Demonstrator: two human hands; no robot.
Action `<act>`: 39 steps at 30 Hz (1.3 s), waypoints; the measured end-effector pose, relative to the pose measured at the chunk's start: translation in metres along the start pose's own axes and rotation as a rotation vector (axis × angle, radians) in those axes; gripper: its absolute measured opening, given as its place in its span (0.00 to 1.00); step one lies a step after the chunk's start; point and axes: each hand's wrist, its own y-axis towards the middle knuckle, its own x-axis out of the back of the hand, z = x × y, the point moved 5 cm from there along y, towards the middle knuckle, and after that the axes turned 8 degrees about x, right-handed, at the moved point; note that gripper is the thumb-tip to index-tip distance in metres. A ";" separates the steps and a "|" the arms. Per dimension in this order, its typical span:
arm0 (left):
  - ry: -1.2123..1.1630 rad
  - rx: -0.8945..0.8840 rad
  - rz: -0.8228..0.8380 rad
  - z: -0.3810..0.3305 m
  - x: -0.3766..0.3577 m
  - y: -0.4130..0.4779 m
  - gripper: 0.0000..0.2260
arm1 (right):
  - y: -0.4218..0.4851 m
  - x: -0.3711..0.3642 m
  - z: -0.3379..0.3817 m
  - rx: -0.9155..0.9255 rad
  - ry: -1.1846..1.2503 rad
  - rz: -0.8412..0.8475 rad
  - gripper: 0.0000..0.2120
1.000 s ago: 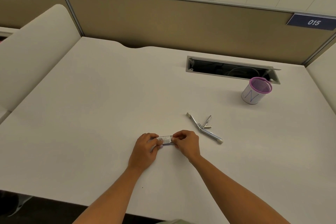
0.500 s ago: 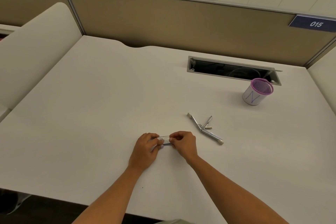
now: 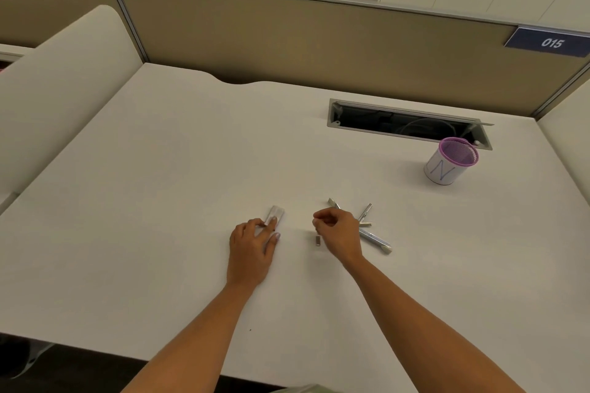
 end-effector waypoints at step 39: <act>-0.148 0.140 0.407 -0.159 -0.060 0.049 0.24 | -0.029 0.091 -0.039 -0.249 0.382 -0.332 0.03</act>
